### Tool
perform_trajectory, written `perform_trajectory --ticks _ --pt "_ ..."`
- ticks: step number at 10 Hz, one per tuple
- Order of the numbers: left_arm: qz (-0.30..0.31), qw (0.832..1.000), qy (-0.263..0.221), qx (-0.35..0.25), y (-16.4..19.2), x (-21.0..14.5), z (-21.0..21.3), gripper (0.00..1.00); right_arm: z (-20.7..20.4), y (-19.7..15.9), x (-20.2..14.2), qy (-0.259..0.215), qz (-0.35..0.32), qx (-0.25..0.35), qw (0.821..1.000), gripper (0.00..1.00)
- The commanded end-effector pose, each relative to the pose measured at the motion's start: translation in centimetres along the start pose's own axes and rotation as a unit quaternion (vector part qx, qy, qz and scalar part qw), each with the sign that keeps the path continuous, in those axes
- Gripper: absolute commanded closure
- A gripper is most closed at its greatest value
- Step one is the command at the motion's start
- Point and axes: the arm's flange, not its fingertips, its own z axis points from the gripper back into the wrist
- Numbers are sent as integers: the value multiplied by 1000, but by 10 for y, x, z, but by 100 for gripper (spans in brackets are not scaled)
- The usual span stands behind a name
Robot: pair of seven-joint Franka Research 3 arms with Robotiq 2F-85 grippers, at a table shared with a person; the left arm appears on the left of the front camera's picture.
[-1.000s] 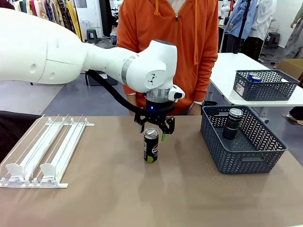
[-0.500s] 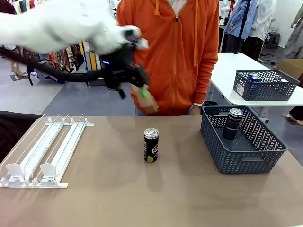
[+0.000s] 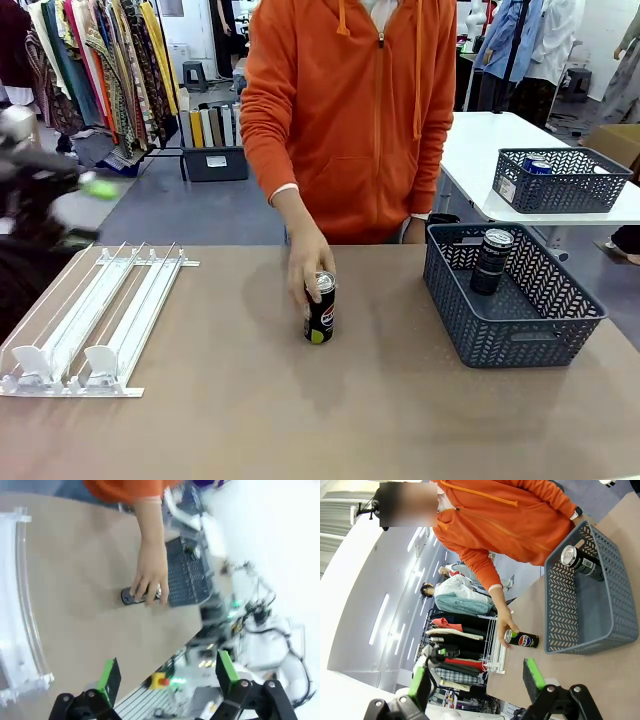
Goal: Retrieve and store the cans from the dispenser.
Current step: Pick up one can from the Automatic Can Dispenser and place it in the middle of the table.
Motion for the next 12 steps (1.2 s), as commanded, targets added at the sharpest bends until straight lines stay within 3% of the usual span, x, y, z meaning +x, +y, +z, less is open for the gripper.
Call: perform_trajectory --ticks 1,2,3,12 --pt "65 992 -91 -54 45 -34 29 0 -2 2 3 -8 9 11 1000 0" --pt "72 993 -84 -38 54 -37 32 0 -2 2 3 -8 9 11 1000 0" --pt "49 997 -49 -30 37 -27 26 0 -2 2 3 -8 9 11 1000 0" --pt "49 997 -49 -30 37 -27 26 0 -2 2 3 -8 9 11 1000 0"
